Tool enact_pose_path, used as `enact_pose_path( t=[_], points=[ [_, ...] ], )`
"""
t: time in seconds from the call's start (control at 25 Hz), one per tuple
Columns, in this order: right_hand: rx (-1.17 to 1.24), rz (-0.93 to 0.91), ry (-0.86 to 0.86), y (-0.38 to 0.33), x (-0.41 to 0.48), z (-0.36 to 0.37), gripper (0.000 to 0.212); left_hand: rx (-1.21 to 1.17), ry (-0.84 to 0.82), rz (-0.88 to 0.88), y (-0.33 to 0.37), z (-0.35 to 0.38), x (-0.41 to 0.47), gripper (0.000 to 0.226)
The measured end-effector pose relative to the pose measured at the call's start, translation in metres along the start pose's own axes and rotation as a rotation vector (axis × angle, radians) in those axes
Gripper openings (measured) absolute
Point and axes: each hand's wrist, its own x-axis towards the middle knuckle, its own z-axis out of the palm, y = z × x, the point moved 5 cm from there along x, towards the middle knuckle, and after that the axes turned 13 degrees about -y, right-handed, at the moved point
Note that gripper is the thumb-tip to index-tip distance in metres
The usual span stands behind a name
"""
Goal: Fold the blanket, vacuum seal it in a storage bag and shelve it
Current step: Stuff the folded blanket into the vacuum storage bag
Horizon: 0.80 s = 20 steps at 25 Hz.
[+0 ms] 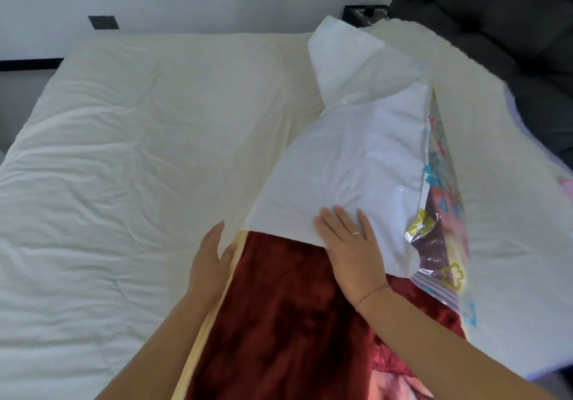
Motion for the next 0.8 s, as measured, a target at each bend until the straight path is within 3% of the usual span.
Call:
enact_pose_path(
  t=[0.2, 0.32, 0.44, 0.8],
  points=[
    [0.039, 0.008, 0.012, 0.005, -0.009, 0.0, 0.047, -0.102, -0.197, 0.031, -0.009, 0.024, 0.054, 0.062],
    [0.048, 0.018, 0.005, 0.004, -0.008, 0.003, 0.047, 0.068, -0.188, 0.075, -0.001, 0.032, 0.071, 0.049],
    [0.059, 0.019, 0.001, 0.003, -0.006, 0.004, 0.047, 0.336, -0.135, 0.12, 0.006, 0.031, 0.075, 0.055],
    [0.157, -0.066, 0.044, -0.003, -0.102, -0.014, 0.059, 0.236, -0.085, 0.069, 0.027, 0.013, -0.045, 0.055]
  ],
)
